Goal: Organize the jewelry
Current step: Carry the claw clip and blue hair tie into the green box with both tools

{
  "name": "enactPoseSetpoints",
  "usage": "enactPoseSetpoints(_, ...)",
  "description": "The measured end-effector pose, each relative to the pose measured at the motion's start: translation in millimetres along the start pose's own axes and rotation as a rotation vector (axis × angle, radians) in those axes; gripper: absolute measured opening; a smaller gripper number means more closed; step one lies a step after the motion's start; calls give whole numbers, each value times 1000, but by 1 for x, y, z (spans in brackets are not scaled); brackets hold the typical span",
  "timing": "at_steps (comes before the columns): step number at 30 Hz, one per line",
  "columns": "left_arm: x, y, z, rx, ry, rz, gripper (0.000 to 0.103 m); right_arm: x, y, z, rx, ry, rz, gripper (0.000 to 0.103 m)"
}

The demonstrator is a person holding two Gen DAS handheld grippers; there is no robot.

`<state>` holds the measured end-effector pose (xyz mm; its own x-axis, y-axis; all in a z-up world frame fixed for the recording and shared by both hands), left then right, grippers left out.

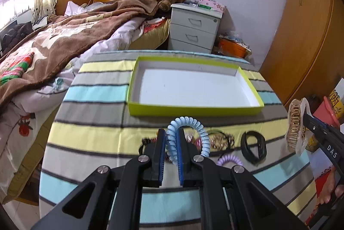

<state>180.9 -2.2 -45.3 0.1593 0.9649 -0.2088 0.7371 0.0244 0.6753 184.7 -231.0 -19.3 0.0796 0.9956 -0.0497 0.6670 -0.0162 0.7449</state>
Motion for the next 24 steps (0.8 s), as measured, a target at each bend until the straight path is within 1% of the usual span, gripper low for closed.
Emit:
enactPoseSetpoints(6,7,28,8,-9,-16,-4,10,11,21,19,21,22,-17,13)
enactPoseSetpoints(13,13,60,29,-16,-31,-6,10,24,50,57,58,41,-46,13)
enactPoseSetpoints(18,17,73,51,3,-44,-20,10,35,61,88,100,50,-69,13)
enactPoseSetpoints(24,28,86,77,20,-46,-42,10,45,63,125,158,51,-93,13)
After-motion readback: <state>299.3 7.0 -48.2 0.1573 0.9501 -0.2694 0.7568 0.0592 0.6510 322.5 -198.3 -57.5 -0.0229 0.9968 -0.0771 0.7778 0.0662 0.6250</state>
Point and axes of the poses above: each gripper's, at about its wrist camera, not at the fingertips, and z roughly the way its jaws point, x to its left, y to its top, the point moved 10 cm from there along z, roughly the way its jaws point, and after that the axes turned 7 degrees about -y, right-handed, at the moved point
